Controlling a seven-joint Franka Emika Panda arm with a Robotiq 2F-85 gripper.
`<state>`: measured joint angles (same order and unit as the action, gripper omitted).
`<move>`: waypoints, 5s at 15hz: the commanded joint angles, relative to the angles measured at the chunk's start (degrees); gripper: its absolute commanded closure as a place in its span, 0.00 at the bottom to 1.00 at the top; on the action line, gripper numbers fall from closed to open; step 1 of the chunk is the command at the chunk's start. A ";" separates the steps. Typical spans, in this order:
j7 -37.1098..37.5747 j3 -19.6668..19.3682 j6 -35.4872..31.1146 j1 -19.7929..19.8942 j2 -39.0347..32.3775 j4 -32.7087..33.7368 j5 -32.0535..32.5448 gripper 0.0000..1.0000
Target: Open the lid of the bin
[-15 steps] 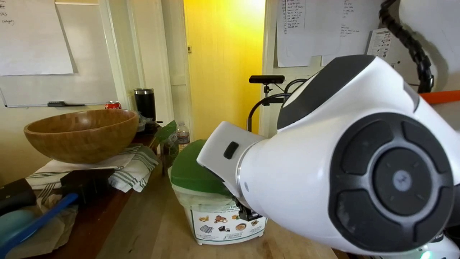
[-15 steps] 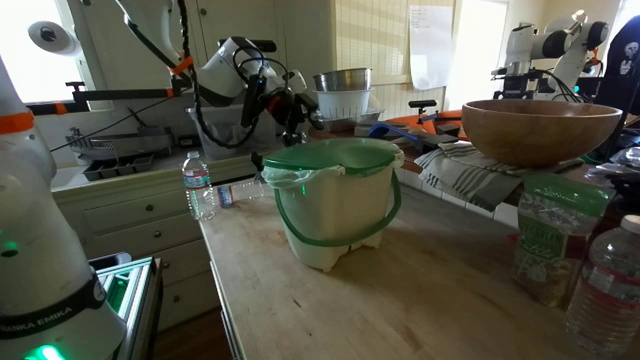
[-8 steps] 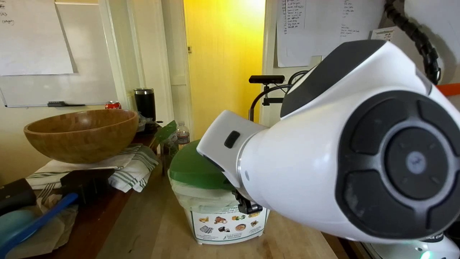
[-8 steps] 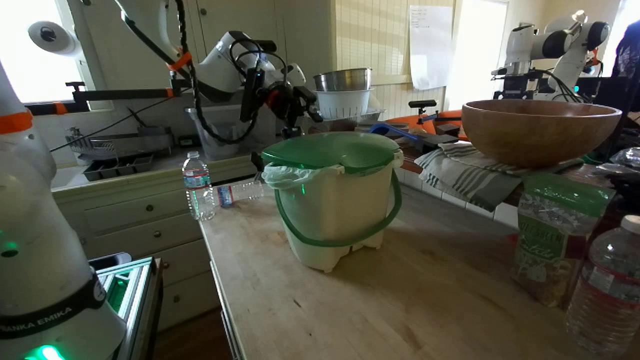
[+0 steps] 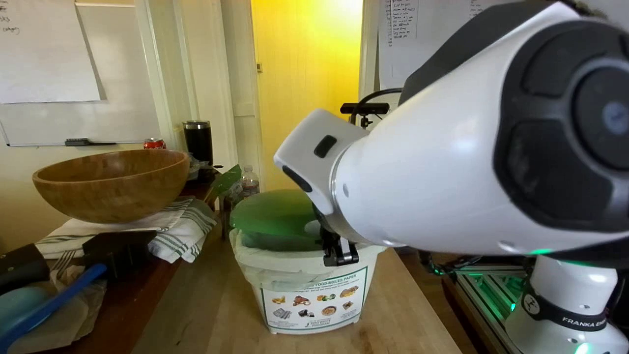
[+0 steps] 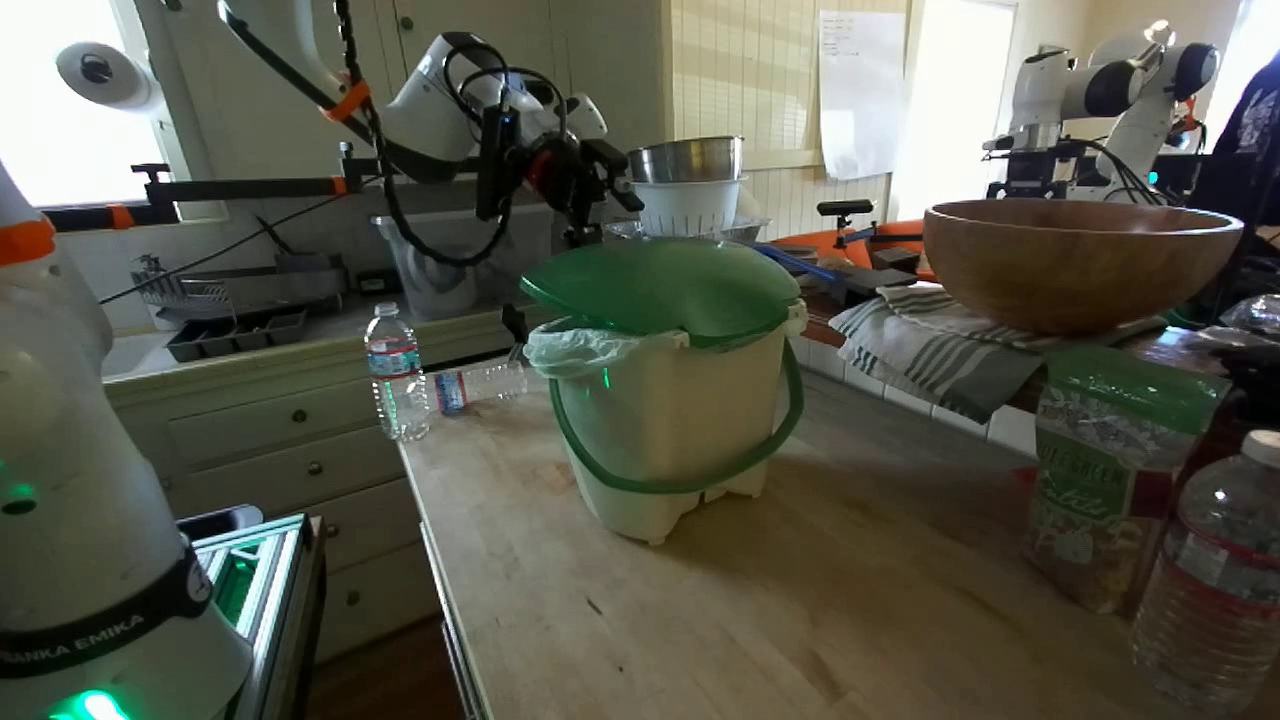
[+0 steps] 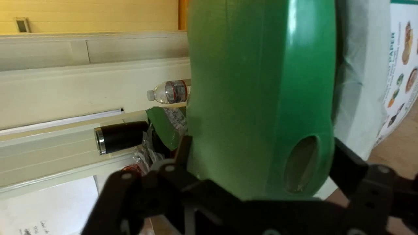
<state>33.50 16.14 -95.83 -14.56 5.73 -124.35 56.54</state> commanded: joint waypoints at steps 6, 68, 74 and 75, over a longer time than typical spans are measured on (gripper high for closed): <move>-2.41 -1.83 -0.25 1.56 5.03 0.05 0.04 0.00; -7.02 -11.59 -1.23 11.68 15.83 5.98 -6.10 0.00; -6.63 -11.75 -0.91 12.15 17.04 5.88 -6.11 0.00; -6.69 -11.86 -0.87 12.28 17.07 5.83 -6.22 0.00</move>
<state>27.37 4.56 -96.57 -2.91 21.99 -118.41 51.76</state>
